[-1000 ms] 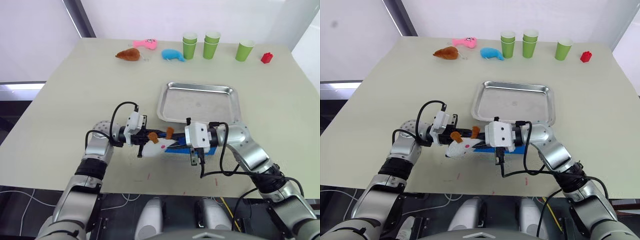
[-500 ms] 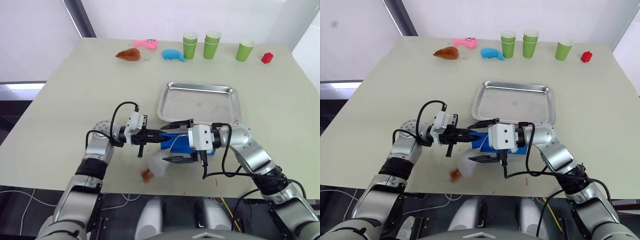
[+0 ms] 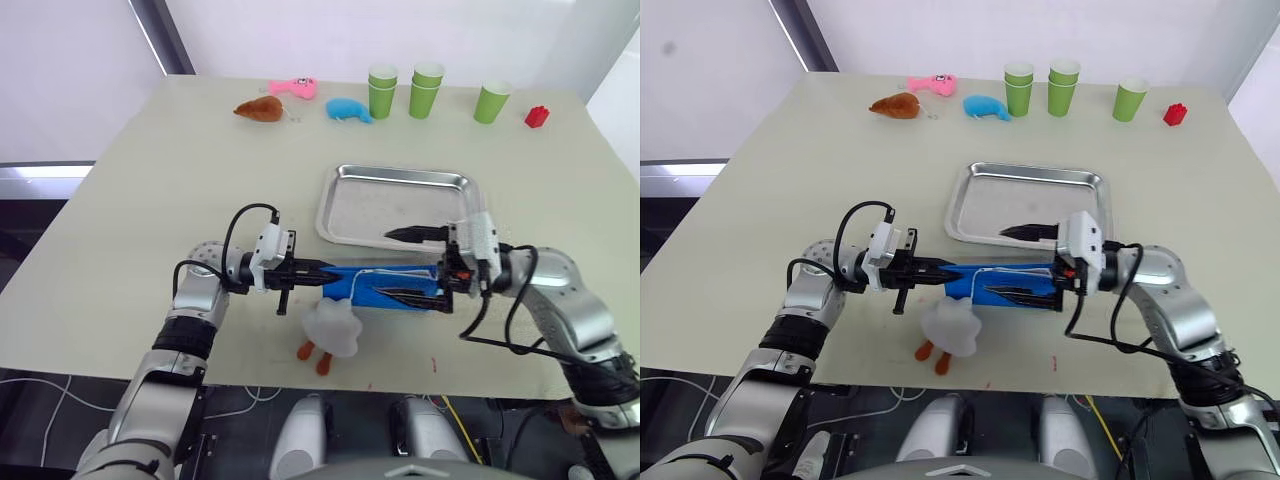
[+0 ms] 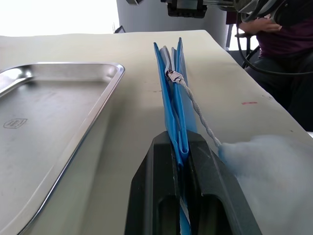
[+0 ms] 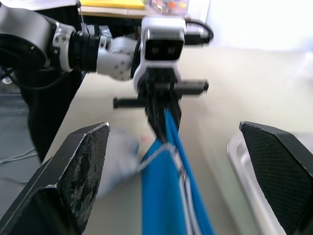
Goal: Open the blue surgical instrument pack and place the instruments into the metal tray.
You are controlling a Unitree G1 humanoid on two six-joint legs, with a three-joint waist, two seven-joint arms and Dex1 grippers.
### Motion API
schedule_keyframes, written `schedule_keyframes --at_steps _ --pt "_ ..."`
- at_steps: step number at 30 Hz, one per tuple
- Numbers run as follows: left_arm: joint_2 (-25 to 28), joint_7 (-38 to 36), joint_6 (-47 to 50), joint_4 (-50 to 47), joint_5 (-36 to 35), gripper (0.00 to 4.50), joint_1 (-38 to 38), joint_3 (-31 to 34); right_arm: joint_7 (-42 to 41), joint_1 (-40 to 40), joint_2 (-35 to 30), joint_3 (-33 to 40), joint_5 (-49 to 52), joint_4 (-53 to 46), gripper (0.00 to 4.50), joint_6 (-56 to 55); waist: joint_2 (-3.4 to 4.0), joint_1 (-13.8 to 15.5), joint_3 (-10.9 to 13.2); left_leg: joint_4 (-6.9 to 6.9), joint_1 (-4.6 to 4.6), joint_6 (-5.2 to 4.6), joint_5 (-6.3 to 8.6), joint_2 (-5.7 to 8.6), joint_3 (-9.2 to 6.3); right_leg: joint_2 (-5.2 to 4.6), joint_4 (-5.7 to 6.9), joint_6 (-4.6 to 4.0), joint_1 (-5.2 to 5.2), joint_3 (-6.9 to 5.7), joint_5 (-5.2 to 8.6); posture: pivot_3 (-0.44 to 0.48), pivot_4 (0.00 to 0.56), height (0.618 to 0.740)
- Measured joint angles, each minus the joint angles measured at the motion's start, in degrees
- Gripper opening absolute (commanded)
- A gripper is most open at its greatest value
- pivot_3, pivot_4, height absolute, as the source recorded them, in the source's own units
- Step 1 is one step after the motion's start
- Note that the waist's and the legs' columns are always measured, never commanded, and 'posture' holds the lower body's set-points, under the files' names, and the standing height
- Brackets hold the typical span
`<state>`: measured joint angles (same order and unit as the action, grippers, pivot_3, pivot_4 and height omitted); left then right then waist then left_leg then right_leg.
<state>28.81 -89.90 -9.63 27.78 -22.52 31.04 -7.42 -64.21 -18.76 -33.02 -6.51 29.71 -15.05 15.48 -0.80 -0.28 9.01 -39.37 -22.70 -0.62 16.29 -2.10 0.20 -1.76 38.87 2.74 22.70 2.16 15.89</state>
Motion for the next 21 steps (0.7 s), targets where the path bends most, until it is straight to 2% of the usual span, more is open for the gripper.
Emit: schedule_keyframes --at_steps 4,13,14,15,21 --pt "-0.2 0.0 -0.5 -0.1 0.1 0.00 0.0 -0.2 -2.3 2.2 -2.4 0.7 0.0 4.0 4.48 0.5 -0.01 0.3 0.0 0.00 0.00 0.00 0.00 0.01 0.00 -0.01 -0.01 0.00 -0.03 -0.01 0.00 0.000 0.150 0.740" --pt "-0.2 0.0 -0.9 -0.1 0.3 0.00 0.0 -0.1 -2.8 2.8 0.0 0.6 -0.8 11.3 4.48 0.4 0.00 0.3 0.0 0.00 0.01 0.00 0.00 0.01 -0.01 0.01 0.00 0.00 -0.02 -0.01 0.00 0.000 0.150 0.740" --pt "-0.2 0.0 -0.9 -0.1 0.3 0.00 0.0 -0.1 -2.8 2.7 0.2 0.6 -0.8 11.5 3.95 0.4 0.00 0.3 0.0 0.00 0.01 0.00 0.00 0.01 0.00 0.00 -0.01 0.00 -0.02 0.00 0.00 0.000 0.150 0.740" --pt "-0.2 0.0 -1.1 0.0 0.3 0.00 0.0 -0.1 -3.3 2.6 0.3 0.3 -1.5 11.9 3.72 0.3 0.00 0.2 0.0 0.00 0.01 0.00 0.00 0.01 0.00 0.01 -0.01 0.00 -0.02 -0.01 0.00 0.000 0.150 0.740" --pt "-0.2 0.0 -1.4 0.2 0.3 0.00 0.0 -0.1 -4.6 2.3 0.3 0.1 -2.8 13.9 0.71 -0.7 0.00 0.2 0.0 0.00 0.02 0.00 0.00 0.01 0.00 0.01 0.01 0.00 -0.02 0.00 0.00 0.000 0.150 0.740"
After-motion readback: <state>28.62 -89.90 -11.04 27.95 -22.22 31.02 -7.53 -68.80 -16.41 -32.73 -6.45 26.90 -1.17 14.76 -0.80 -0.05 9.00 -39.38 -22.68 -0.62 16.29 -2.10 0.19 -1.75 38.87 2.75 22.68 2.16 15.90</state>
